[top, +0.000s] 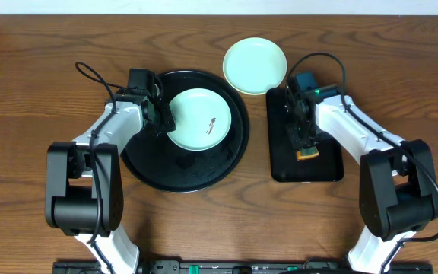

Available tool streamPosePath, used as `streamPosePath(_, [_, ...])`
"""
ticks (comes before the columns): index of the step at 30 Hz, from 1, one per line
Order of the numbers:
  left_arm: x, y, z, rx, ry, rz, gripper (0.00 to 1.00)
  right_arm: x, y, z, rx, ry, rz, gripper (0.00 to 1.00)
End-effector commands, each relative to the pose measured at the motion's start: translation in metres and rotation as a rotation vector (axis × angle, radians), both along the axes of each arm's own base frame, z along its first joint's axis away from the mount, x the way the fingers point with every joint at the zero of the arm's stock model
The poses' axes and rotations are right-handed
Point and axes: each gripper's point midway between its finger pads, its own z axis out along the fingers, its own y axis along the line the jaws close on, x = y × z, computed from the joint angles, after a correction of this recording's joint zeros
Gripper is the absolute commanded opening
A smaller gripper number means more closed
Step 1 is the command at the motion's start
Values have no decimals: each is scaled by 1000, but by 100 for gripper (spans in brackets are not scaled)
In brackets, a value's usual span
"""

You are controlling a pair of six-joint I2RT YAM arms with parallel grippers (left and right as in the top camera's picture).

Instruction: Clean dirty plates on tray and stack at the side

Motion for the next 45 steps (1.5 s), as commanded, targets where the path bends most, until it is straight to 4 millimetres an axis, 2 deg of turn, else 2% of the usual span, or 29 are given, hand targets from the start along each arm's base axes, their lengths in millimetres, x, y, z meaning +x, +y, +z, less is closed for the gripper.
streamPosePath(1, [-5, 5, -1, 22, 5, 4, 41, 0, 2, 2, -2, -17, 0, 26])
streamPosePath(2, [-5, 5, -1, 22, 5, 4, 41, 2, 1, 3, -7, -26, 1, 6])
streamPosePath(3, [-5, 5, -1, 22, 5, 4, 41, 5, 0, 4, -17, -39, 0, 1])
streamPosePath(9, [-5, 5, -1, 22, 5, 4, 41, 15, -1, 21, -33, -61, -1, 1])
streamPosePath(16, [-5, 5, -1, 22, 4, 4, 41, 11, -5, 26, -58, -41, -10, 1])
streamPosePath(21, [-4, 5, -1, 22, 0, 4, 41, 10, 0, 27, -23, -35, -18, 1])
streamPosePath(26, [6, 5, 2, 20, -42, 5, 42, 7, 2, 36, -18, -44, -8, 1])
streamPosePath(28, [11, 4, 4, 18, -63, 5, 49, 8, 4, 42, -12, -62, -4, 1])
streamPosePath(30, [14, 4, 5, 18, -75, 5, 50, 9, 6, 46, -8, -76, 4, 1])
streamPosePath(34, [13, 4, 5, 17, -73, 5, 49, 5, 14, 45, 46, -54, 6, 1])
streamPosePath(37, [12, 4, 4, 18, -68, 4, 49, 2, 11, 45, 30, -46, -9, 1])
streamPosePath(40, [10, 4, 3, 18, -60, 5, 49, 3, 16, 45, 58, -48, -12, 1])
streamPosePath(45, [10, 4, 3, 18, -61, 5, 49, 2, 7, 47, 6, -54, -13, 1])
